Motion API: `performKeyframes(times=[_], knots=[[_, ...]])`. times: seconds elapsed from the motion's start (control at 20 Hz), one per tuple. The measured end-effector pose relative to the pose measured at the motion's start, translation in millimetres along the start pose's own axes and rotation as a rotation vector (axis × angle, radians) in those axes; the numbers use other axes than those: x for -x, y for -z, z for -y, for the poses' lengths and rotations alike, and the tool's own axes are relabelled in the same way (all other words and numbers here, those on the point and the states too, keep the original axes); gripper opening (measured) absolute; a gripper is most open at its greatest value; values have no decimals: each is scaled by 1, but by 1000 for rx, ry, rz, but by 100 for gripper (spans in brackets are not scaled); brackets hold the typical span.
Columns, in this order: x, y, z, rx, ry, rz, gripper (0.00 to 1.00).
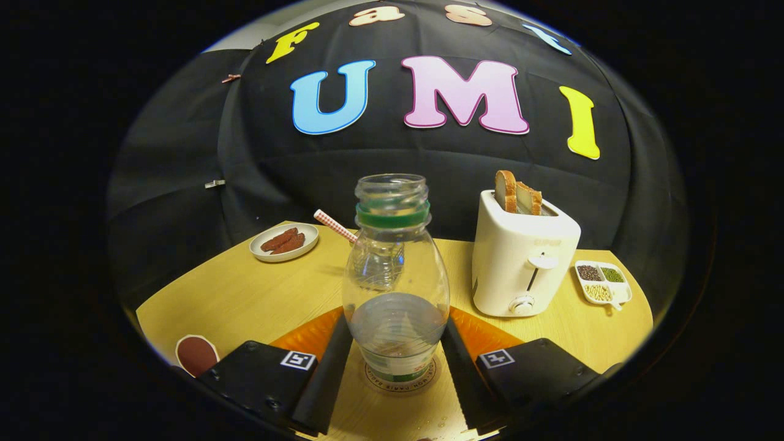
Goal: Take the bottle from table, then pour the juice into the cup, finally place the bottle on the coaster
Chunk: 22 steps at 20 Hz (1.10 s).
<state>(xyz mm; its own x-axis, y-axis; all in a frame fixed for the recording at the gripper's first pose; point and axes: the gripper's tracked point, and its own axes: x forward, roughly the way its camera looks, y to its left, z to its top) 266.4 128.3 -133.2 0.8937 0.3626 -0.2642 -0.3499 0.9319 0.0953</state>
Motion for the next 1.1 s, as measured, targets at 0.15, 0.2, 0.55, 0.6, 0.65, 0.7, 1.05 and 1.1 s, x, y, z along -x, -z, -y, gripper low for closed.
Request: performKeyframes(times=[0.15,0.2,0.55,0.6,0.65,0.7,1.05,1.1], knots=[[6,-6,1,14,9,13,100],[9,-7,-1,12,3,10,99],[48,-12,1,51,24,-7,99],[56,-17,2,49,29,-2,100],[64,-23,3,44,38,8,99],[73,-31,4,40,45,18,98],[146,-94,2,-25,115,95,98],[156,-103,5,-12,135,112,98]])
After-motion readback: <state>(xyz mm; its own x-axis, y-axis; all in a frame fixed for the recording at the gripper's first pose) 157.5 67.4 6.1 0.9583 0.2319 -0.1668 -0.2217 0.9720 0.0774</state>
